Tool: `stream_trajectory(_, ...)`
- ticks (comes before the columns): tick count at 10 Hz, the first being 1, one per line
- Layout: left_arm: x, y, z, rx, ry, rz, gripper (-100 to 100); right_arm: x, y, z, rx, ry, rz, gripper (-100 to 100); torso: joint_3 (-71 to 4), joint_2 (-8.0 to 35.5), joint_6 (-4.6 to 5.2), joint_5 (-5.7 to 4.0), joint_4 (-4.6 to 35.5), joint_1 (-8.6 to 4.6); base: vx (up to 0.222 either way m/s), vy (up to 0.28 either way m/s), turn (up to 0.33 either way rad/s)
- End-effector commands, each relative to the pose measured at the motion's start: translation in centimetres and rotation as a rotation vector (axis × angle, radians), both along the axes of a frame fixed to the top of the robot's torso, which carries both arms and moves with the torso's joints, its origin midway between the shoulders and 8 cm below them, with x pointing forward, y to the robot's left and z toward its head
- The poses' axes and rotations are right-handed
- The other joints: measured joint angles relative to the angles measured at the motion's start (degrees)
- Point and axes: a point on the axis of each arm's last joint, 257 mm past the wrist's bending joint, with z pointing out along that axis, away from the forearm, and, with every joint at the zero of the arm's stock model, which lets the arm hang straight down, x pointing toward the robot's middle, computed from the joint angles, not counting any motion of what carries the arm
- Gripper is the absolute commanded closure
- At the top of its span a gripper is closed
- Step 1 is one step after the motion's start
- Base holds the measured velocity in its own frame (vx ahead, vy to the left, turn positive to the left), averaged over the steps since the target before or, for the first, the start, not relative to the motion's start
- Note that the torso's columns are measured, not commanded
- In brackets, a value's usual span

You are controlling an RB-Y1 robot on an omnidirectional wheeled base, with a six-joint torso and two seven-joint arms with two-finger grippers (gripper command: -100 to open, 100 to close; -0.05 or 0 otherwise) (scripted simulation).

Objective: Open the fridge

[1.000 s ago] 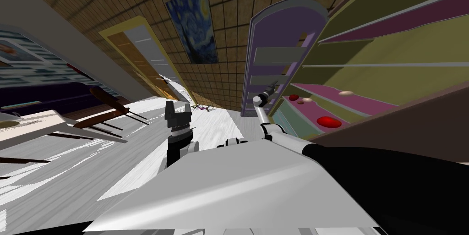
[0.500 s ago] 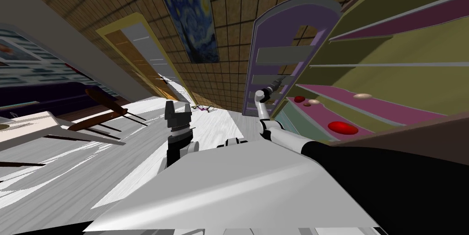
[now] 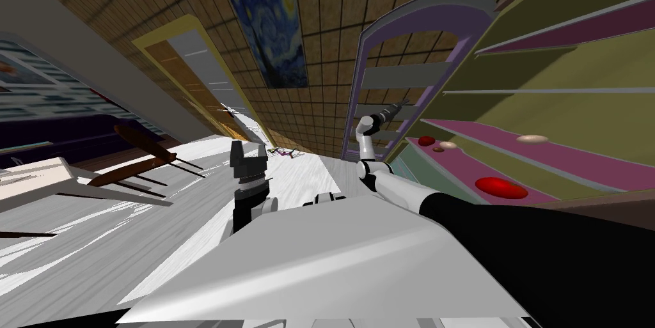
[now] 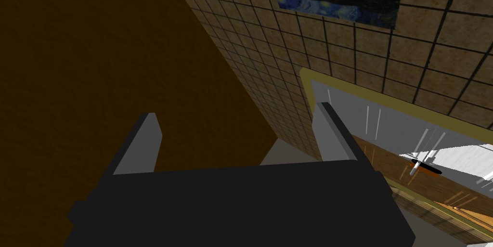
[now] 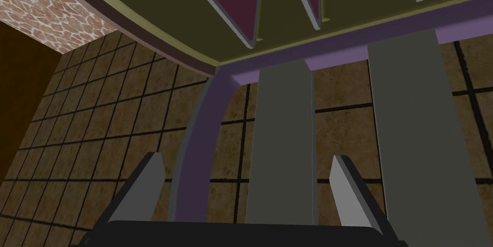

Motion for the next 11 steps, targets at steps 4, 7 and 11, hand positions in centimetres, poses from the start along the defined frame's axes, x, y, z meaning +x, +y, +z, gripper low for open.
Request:
stream_trajectory(4,0.0,0.0,0.0,0.0,0.0,0.0,0,-0.9,-0.2,1.8,0.175,-0.121,0.008,-100,0.01,0.02,-0.01,0.02,0.0,0.07,0.107,0.066,0.007)
stream_trajectory(7,0.0,0.0,0.0,0.0,0.0,0.0,0,-0.7,0.6,1.9,0.267,-0.166,0.035,-100,0.01,0.03,0.0,-0.02,0.0,-0.07,0.098,0.044,0.007)
stream_trajectory(11,0.0,0.0,0.0,0.0,0.0,0.0,0,1.1,3.8,0.4,0.384,-0.178,0.108,-100,0.03,0.05,-0.01,0.02,0.01,0.05,0.074,0.035,0.004)
